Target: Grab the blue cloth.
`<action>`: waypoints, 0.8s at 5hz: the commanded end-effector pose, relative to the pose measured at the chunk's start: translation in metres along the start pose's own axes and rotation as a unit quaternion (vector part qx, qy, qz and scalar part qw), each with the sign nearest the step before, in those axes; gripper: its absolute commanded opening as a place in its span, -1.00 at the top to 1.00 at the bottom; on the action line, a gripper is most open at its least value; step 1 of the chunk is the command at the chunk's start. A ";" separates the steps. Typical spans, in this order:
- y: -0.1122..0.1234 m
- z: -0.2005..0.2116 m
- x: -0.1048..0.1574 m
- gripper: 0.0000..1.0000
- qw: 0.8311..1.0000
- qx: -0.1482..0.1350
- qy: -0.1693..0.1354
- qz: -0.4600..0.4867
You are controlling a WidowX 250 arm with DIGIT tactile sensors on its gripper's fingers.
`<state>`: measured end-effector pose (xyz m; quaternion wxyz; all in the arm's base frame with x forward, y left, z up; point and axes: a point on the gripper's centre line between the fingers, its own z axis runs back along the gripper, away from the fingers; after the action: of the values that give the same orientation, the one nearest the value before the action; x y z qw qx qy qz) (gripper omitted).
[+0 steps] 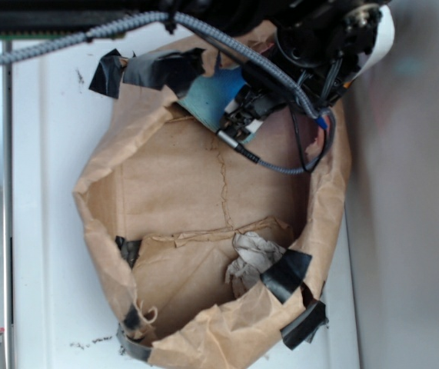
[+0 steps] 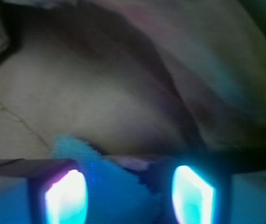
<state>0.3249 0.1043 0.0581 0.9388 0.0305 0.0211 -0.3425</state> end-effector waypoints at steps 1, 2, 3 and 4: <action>0.003 0.020 0.003 1.00 0.998 0.044 -0.036 -0.001; 0.000 0.021 0.002 1.00 0.998 0.042 -0.037 -0.004; -0.012 0.043 -0.007 1.00 0.998 0.016 -0.052 -0.005; -0.018 0.075 -0.025 -1.00 0.997 -0.009 -0.073 0.000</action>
<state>0.2957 0.0966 0.1052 0.9364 -0.0309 -0.0106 -0.3493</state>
